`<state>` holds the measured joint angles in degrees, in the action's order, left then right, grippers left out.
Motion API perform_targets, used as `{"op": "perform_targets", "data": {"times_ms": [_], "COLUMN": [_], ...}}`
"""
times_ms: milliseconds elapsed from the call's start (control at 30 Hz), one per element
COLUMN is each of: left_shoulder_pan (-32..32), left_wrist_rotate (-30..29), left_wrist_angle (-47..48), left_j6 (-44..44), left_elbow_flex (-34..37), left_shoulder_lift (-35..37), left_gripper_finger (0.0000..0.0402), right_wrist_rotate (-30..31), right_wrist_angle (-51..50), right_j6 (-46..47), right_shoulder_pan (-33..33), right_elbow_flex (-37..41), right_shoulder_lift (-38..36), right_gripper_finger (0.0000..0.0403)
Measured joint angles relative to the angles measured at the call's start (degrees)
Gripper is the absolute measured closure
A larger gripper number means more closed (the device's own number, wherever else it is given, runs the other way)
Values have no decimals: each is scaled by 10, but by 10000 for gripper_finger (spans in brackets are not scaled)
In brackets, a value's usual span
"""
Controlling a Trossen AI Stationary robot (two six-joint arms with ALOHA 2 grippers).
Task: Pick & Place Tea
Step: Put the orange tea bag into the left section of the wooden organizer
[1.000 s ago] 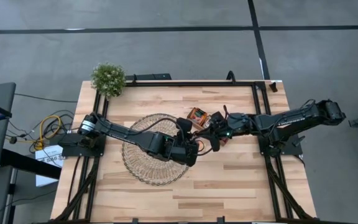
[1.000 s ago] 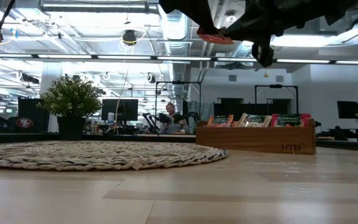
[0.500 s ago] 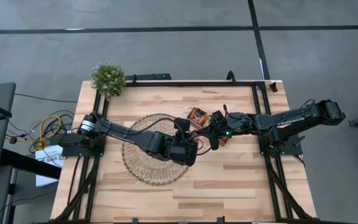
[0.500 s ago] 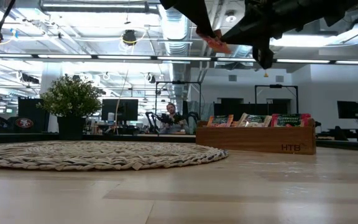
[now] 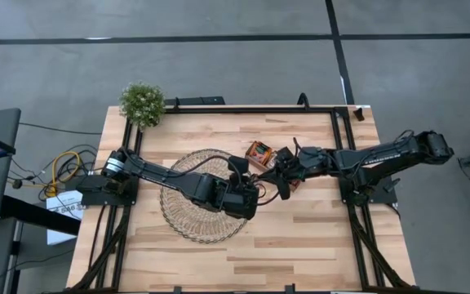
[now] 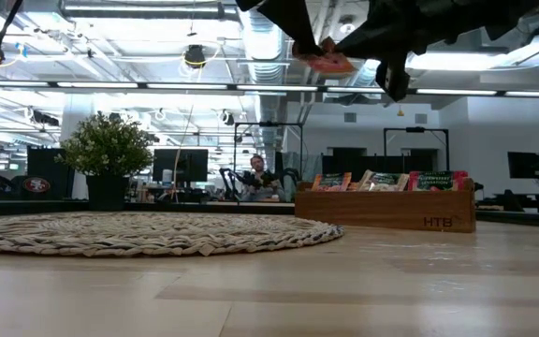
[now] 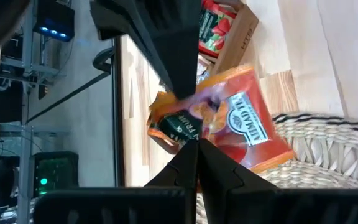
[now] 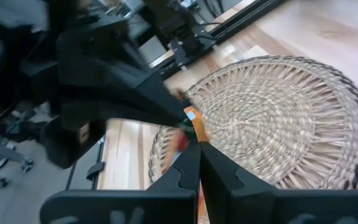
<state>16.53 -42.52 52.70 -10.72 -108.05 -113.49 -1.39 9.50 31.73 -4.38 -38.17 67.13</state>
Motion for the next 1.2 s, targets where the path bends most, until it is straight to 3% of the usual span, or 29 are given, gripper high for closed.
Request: {"op": "perform_targets", "data": {"times_ms": [233, 567, 1033, 1200], "left_shoulder_pan": [0, 0, 0, -4], "left_wrist_rotate": [-1, -2, 1, 12], "left_wrist_angle": [32, 32, 2, -2], "left_j6": [26, 26, 9, 9], "left_elbow_flex": [0, 0, 0, 0], "left_shoulder_lift": [0, 0, 0, 0], "left_gripper_finger": [401, 401, 401, 402], "right_wrist_rotate": [-45, -47, -48, -63], "right_wrist_angle": [-10, -112, -51, -47], "right_j6": [-23, -44, -54, -53], "right_shoulder_pan": [0, 12, 35, 36], "right_elbow_flex": [-1, -1, -4, -2], "right_shoulder_lift": [-38, -79, -46, -30], "right_gripper_finger": [403, 392, 186, 148]}}
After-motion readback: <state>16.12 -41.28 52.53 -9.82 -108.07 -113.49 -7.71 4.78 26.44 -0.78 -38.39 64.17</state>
